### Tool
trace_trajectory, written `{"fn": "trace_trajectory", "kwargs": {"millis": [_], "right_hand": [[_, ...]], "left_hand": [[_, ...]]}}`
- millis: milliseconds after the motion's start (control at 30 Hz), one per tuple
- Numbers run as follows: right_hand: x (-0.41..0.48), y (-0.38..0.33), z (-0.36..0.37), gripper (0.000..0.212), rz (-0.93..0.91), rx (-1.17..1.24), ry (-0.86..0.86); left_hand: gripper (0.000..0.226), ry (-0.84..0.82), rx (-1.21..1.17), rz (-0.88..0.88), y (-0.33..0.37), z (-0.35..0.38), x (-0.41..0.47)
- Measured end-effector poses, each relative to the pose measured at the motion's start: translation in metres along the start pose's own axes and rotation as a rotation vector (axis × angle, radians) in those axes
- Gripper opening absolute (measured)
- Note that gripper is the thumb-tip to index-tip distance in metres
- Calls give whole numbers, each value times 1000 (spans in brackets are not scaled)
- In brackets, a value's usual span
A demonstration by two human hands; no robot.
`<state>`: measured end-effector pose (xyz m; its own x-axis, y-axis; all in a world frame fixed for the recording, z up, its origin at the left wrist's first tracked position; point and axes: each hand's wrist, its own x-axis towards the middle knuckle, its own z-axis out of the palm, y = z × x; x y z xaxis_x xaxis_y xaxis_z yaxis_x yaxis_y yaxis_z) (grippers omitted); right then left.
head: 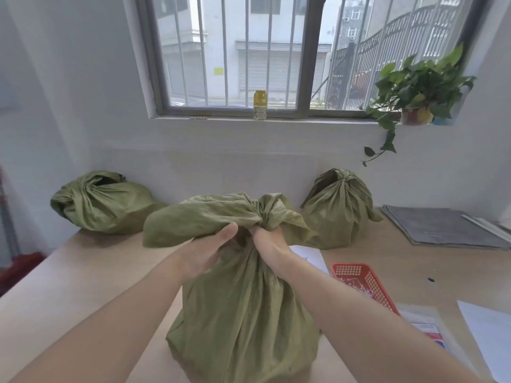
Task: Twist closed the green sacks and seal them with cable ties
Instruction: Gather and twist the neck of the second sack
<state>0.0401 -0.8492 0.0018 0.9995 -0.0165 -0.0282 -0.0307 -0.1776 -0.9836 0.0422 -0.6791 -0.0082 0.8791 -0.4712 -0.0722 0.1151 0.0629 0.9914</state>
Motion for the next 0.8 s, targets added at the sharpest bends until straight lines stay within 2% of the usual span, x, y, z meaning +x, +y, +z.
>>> {"fn": "trace_trajectory", "kwargs": {"millis": [100, 167, 267, 367, 467, 500, 567, 633, 733, 800], "right_hand": [[1, -13, 3, 53, 97, -98, -16], [6, -16, 6, 76, 133, -181, -78], [6, -25, 5, 75, 24, -313, -203], [15, -32, 2, 69, -42, -535, -279], [22, -35, 7, 84, -86, -664, -277], [24, -31, 8, 82, -97, -669, -254], [28, -23, 5, 58, -157, -590, -211], [30, -15, 1, 36, -140, -438, -208], [32, -8, -7, 17, -50, -293, -148], [35, -3, -12, 9, -17, -227, -135]], "left_hand": [[103, -1, 192, 36, -10, 1, -2], [104, 83, 407, 79, -14, 6, 4], [101, 187, 523, 112, -17, 17, 16], [101, 272, 422, 137, -27, 27, 32], [70, 424, 364, 72, -40, 41, 48], [56, 498, 365, 35, -45, 47, 50], [33, 584, 367, -17, -51, 60, 49], [23, 561, 377, -21, -57, 70, 48], [40, 441, 398, -88, -62, 74, 51], [47, 433, 453, -139, -61, 70, 57]]}}
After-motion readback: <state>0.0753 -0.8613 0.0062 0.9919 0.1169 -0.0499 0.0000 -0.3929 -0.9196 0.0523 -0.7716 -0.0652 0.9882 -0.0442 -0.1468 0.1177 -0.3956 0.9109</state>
